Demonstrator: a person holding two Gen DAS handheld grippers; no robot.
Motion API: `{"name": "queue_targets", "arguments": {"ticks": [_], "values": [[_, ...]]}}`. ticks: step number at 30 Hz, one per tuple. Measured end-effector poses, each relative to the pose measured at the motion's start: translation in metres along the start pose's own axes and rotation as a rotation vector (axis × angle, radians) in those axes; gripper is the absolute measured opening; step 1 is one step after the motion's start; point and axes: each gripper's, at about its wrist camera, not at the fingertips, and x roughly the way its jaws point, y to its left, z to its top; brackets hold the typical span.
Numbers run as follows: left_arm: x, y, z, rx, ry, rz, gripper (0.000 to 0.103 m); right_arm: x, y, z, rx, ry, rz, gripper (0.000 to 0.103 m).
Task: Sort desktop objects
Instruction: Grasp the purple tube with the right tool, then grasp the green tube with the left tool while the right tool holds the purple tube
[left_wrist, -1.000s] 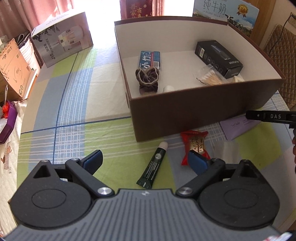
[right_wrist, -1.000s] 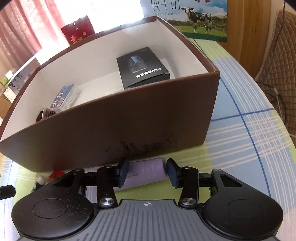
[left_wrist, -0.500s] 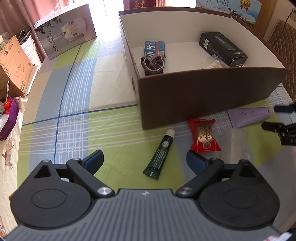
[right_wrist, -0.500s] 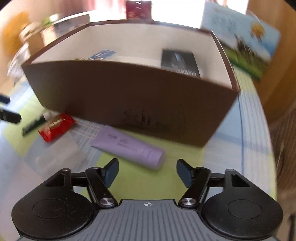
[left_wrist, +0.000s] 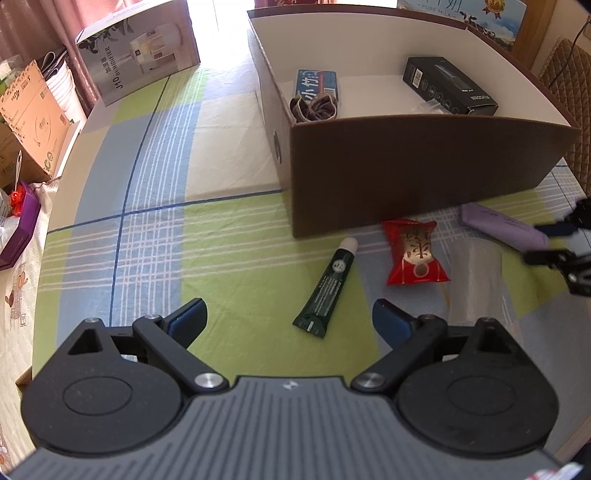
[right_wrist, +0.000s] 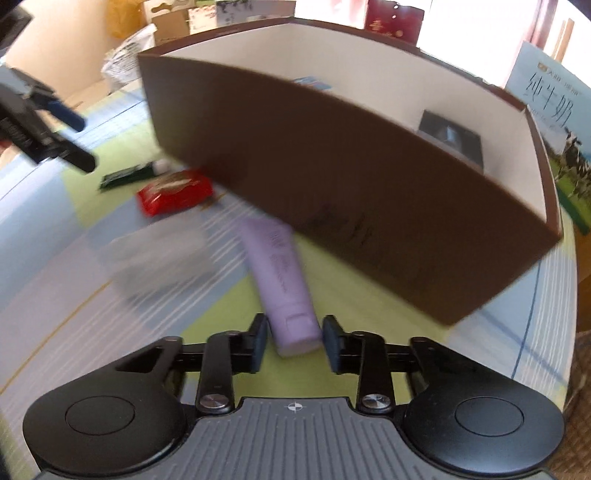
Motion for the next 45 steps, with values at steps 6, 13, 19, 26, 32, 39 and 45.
{"name": "queue_targets", "arguments": {"ticks": [6,13,19,26,32,39,45], "values": [[0.009,-0.004,-0.001,0.029,0.002,-0.009,0.093,-0.019,0.009,-0.023,0.163,0.036,-0.046,0.025],[0.025,-0.012,0.002,0.085,-0.009,-0.018,0.081,-0.038,0.006,-0.048,0.379,0.055,-0.17,0.025],[0.038,-0.018,0.007,0.136,-0.003,-0.057,0.061,-0.052,-0.01,-0.059,0.442,0.071,-0.21,0.025],[0.043,-0.025,0.005,0.12,-0.006,-0.086,0.032,-0.051,-0.007,-0.062,0.435,0.058,-0.209,0.026],[0.037,-0.025,-0.001,0.042,0.012,-0.084,0.015,-0.05,-0.01,-0.062,0.438,0.046,-0.197,0.031],[0.016,-0.025,-0.032,-0.011,0.056,-0.089,0.015,-0.046,-0.01,-0.061,0.411,0.022,-0.18,0.046],[0.012,-0.025,-0.039,-0.058,0.053,-0.081,0.016,-0.035,-0.013,-0.053,0.369,-0.014,-0.177,0.053]]}}
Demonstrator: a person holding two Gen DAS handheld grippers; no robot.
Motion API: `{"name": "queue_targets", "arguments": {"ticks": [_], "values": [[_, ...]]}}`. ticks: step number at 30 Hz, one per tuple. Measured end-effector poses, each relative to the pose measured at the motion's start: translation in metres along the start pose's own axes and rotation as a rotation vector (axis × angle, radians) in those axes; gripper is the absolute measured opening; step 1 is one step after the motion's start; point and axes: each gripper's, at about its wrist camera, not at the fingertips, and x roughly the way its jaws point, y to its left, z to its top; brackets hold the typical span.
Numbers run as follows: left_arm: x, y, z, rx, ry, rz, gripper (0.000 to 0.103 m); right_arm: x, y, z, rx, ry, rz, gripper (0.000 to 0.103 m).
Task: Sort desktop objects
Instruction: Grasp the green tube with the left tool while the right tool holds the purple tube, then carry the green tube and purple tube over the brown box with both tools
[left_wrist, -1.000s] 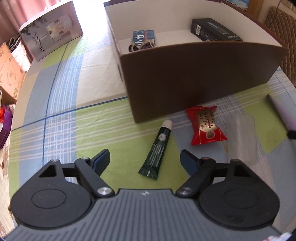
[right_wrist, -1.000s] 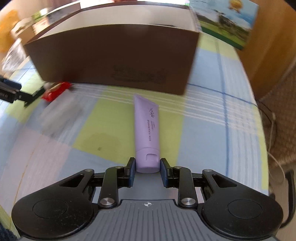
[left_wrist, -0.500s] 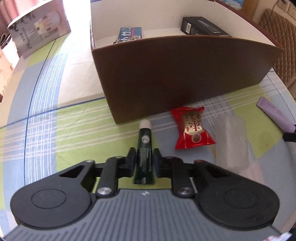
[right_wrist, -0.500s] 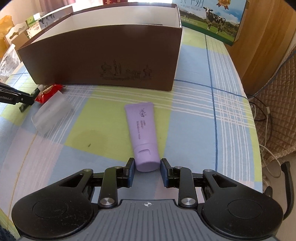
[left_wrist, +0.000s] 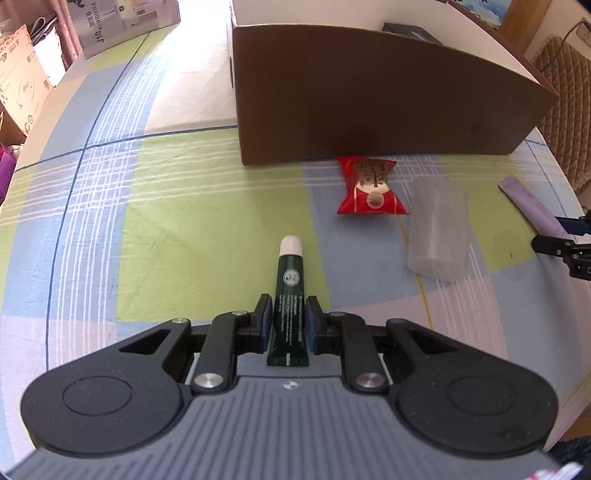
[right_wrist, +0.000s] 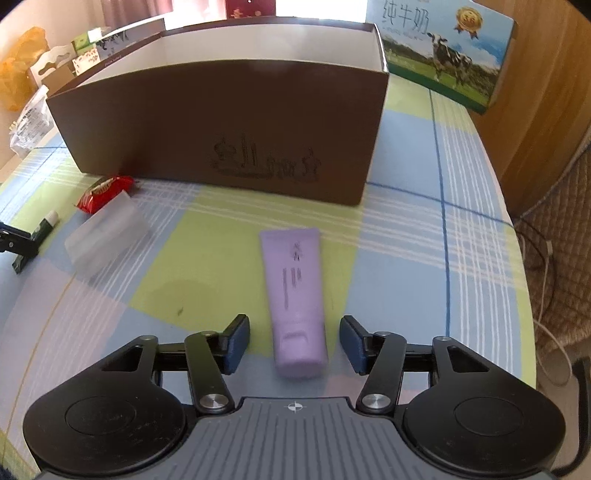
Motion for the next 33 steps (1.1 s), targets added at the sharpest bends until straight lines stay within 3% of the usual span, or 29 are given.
{"name": "queue_targets", "arguments": {"ticks": [7,15,20,25,33], "values": [[0.006,-0.006,0.007,0.01,-0.027,0.035,0.02,0.012,-0.003,0.015,-0.027,-0.005,0.013,0.056],[0.008,-0.013,0.007,-0.004,-0.031,0.075,0.02,0.011,-0.006,0.01,-0.052,-0.022,0.035,0.056],[0.009,-0.016,0.007,-0.018,-0.034,0.084,0.015,0.01,-0.007,0.008,-0.065,-0.021,0.045,0.055],[0.007,-0.022,0.002,-0.014,-0.036,0.076,0.014,0.008,-0.002,0.007,-0.083,-0.02,0.062,0.031],[0.0,-0.027,-0.008,-0.014,-0.02,0.02,0.013,0.0,0.006,0.001,-0.043,0.0,0.084,0.03]]}}
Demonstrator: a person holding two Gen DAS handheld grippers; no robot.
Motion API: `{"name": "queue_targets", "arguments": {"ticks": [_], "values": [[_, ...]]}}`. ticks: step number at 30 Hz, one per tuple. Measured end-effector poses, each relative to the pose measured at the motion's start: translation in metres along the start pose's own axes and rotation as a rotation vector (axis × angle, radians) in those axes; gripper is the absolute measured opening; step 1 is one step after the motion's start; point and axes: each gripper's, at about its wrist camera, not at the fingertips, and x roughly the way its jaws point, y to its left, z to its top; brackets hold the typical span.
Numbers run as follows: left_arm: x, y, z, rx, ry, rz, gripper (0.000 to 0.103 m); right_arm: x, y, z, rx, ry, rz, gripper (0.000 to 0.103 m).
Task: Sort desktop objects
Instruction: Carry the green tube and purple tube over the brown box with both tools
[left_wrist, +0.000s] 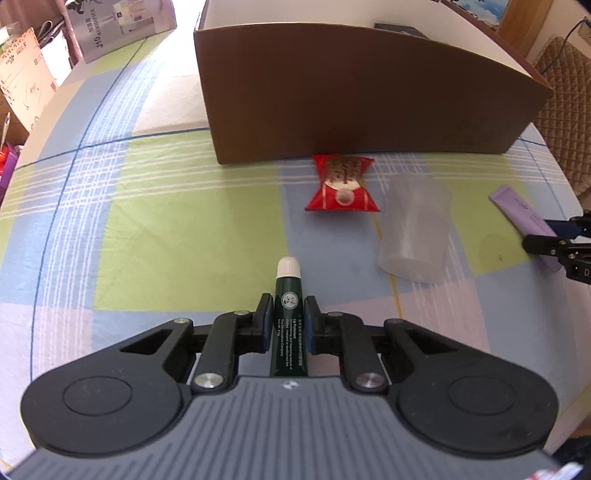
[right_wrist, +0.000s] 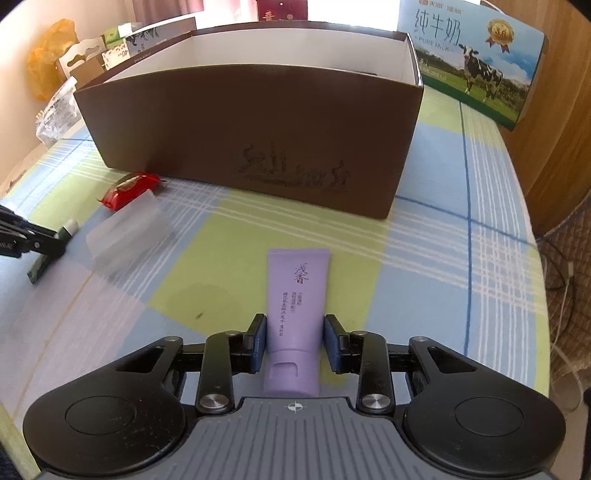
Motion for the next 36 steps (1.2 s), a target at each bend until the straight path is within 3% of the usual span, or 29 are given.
{"name": "queue_targets", "arguments": {"ticks": [4,10,23,36], "values": [[-0.004,0.0,-0.001,0.004,0.012,-0.025,0.013,-0.008,0.0,-0.005,0.079,0.015,0.041,0.03],[-0.024,-0.003,0.004,0.029,-0.037,-0.07,0.013,-0.029,0.006,0.001,0.148,-0.021,0.082,0.03],[-0.07,-0.006,0.039,0.063,-0.176,-0.144,0.013,-0.06,0.046,0.053,0.11,-0.147,0.125,0.03],[-0.09,-0.004,0.086,0.08,-0.264,-0.184,0.013,-0.069,0.053,0.102,0.089,-0.236,0.14,0.03]]}}
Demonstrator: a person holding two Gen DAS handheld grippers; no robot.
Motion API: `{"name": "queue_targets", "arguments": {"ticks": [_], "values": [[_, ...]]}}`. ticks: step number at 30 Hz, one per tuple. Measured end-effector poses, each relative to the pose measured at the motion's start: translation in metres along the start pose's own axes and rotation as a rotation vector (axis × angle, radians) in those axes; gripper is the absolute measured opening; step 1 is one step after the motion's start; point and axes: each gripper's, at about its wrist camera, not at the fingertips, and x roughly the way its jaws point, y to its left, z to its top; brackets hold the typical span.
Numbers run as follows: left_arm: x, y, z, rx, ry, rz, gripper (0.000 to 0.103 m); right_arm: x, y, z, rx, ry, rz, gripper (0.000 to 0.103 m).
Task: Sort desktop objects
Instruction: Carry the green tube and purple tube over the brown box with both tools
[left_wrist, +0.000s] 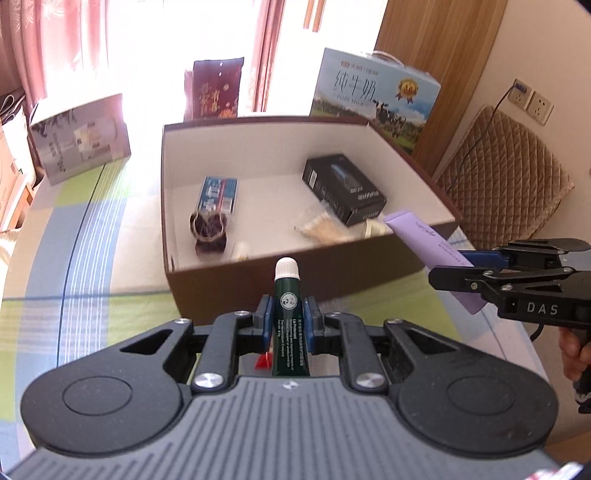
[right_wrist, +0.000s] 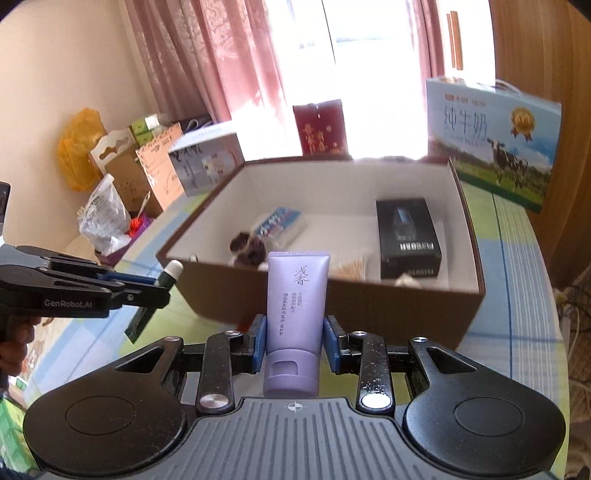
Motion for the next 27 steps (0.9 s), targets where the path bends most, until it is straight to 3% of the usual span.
{"name": "queue_targets", "arguments": {"ticks": [13,27], "values": [[0.024,0.0,0.064,0.016,-0.06,-0.027,0.013,0.023,-0.018,0.058,0.011,-0.043,-0.014,0.03],[0.105,0.02,0.12,-0.032,0.045,-0.021,0.013,0.111,-0.042,0.105,0.044,0.076,-0.044,0.03]]}}
